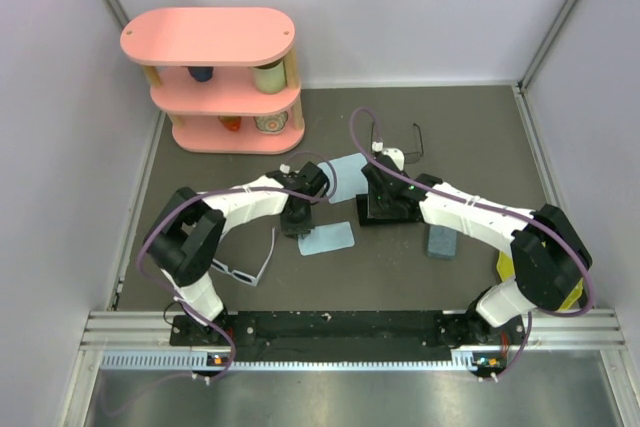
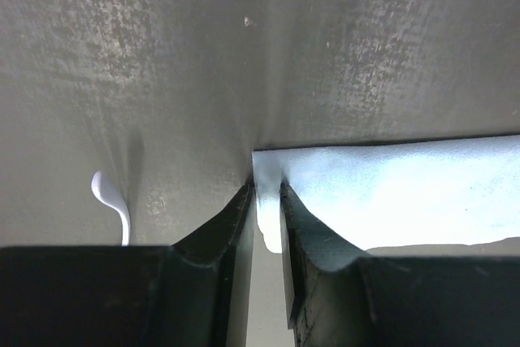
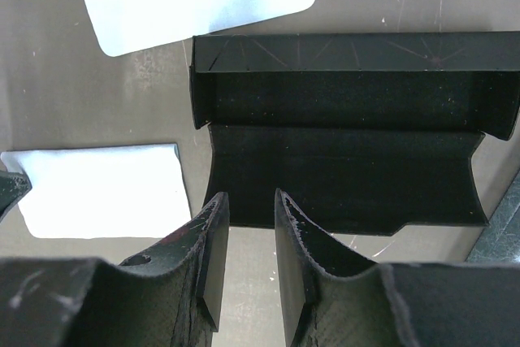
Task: Organize the sunglasses
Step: Pick up the folded cleaning cloth from the center of the board, then place the folded cleaning cloth in the sunglasses case.
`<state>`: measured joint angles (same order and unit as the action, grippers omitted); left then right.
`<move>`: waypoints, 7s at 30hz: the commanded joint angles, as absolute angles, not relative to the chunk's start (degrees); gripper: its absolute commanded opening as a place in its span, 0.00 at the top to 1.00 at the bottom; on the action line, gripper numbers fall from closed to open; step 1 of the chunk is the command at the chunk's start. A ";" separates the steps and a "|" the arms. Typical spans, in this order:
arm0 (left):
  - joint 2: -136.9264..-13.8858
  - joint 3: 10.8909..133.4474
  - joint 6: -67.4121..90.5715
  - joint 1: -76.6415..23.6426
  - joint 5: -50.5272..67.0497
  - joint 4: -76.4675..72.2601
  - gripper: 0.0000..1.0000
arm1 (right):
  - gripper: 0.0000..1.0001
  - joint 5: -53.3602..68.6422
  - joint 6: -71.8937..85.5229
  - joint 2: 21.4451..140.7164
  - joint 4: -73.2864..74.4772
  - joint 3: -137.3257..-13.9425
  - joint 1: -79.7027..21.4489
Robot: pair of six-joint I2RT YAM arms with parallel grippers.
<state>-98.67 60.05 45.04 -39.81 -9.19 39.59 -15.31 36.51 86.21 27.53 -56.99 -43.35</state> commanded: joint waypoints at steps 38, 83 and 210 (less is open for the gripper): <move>-97.65 53.61 37.71 -32.79 1.84 33.05 1.00 | 0.66 -8.79 28.21 100.72 18.90 -64.60 -51.68; -93.08 68.45 34.37 -30.32 13.88 35.77 1.00 | 1.00 -17.49 30.50 92.90 25.57 -69.87 -50.72; -127.53 106.08 33.75 -41.84 4.66 44.74 0.82 | 1.00 -27.43 30.59 96.59 23.38 -57.83 -29.97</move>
<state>-126.93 104.07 34.48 -41.67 6.55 43.72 -27.14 29.23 96.29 24.84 -57.34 -30.61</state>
